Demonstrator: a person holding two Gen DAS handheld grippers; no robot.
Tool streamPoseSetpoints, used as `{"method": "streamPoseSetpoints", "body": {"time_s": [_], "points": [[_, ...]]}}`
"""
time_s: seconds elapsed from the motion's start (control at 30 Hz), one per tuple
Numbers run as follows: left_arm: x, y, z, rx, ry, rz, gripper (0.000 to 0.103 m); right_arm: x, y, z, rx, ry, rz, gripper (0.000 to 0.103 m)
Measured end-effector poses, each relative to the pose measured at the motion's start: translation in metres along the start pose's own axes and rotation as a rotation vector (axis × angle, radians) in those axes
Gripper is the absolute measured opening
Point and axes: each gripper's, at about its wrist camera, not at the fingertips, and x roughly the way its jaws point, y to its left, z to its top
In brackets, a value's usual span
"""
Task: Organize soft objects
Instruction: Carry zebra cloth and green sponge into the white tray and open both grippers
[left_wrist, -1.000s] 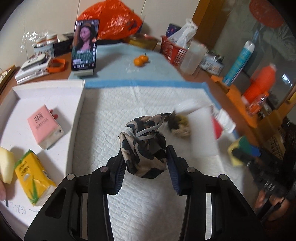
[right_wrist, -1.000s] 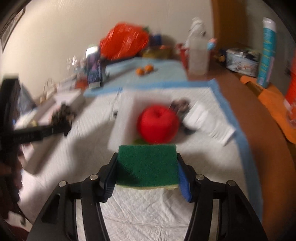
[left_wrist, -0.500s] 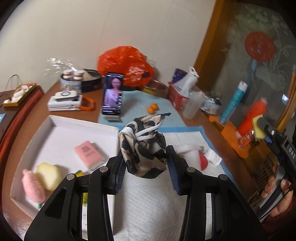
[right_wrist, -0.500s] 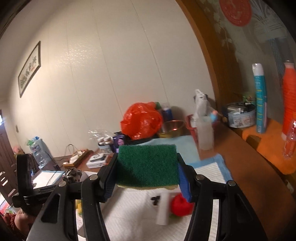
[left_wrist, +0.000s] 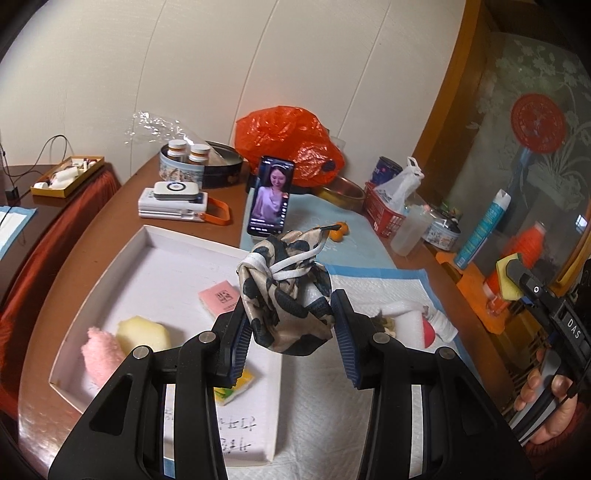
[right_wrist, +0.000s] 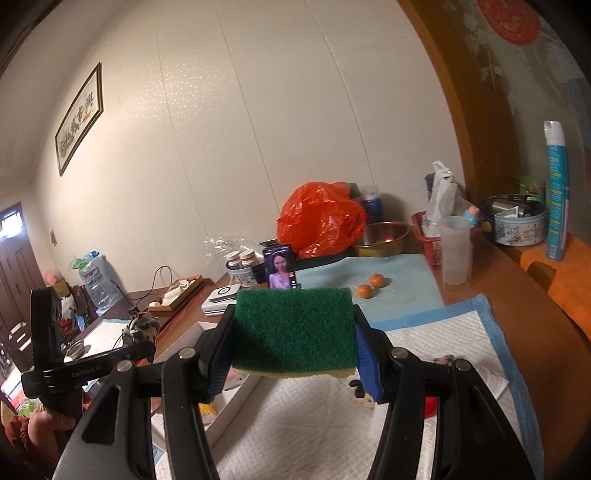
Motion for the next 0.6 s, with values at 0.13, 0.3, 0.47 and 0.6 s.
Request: {"method": "streamPoseSetpoints", "body": {"time_s": [0.13, 0.3, 0.47, 0.6], "points": [[-0.004, 0.009, 0.001, -0.01, -0.006, 0.007, 0.041, 0.005, 0.008, -0.001, -0.009, 0.008, 0.011, 0.058], [-0.006, 0.017, 0.0, -0.021, -0.002, 0.012, 0.041, 0.01, 0.016, -0.002, -0.015, 0.017, 0.02, 0.058], [-0.008, 0.028, -0.001, -0.032, 0.004, 0.017, 0.041, 0.017, 0.022, -0.005, -0.012, 0.034, 0.03, 0.058], [-0.01, 0.035, -0.002, -0.035, 0.007, 0.023, 0.041, 0.022, 0.026, -0.007, -0.008, 0.044, 0.036, 0.058]]}}
